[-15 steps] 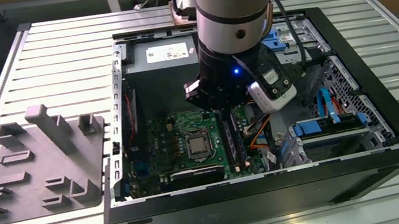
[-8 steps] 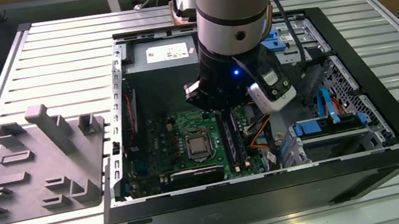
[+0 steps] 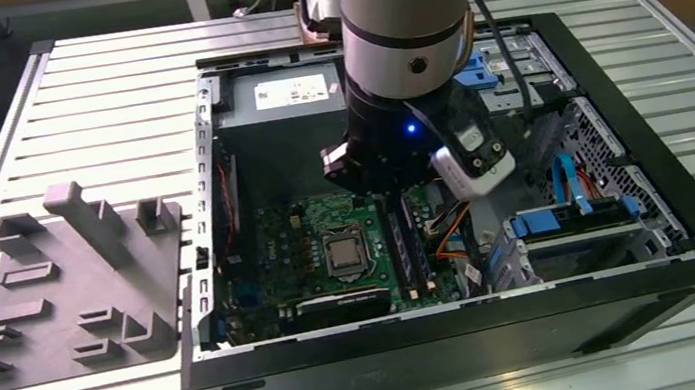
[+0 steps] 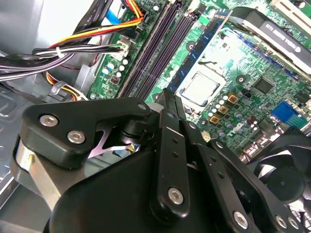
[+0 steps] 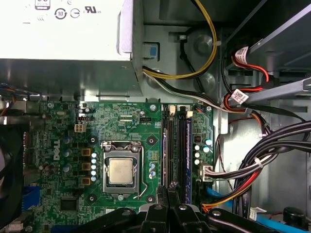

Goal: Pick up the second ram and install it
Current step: 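Insert the second ram into the second slot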

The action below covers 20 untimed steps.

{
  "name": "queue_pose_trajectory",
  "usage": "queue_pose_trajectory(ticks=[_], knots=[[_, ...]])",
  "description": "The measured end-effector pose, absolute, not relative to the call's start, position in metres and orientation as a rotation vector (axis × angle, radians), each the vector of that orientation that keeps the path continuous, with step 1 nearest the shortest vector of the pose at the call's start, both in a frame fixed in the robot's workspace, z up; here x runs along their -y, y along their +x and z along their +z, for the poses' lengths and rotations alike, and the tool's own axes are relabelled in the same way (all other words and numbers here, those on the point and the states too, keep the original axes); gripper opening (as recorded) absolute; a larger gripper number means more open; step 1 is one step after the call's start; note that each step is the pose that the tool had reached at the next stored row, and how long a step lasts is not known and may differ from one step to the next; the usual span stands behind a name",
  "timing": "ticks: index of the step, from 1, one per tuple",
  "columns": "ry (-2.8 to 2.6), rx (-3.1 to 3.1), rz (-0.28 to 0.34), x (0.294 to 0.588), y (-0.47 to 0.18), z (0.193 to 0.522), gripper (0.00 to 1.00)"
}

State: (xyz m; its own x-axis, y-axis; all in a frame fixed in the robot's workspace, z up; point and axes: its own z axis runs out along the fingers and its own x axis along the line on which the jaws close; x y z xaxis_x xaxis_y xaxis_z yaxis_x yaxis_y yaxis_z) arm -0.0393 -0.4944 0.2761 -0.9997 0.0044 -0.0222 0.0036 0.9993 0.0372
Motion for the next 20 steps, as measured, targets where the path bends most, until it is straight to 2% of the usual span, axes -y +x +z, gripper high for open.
queue_pose_trajectory(ticks=[20], knots=[[0.006, -3.119, 0.058, 0.4945, -0.0393, 0.2662, 0.12]])
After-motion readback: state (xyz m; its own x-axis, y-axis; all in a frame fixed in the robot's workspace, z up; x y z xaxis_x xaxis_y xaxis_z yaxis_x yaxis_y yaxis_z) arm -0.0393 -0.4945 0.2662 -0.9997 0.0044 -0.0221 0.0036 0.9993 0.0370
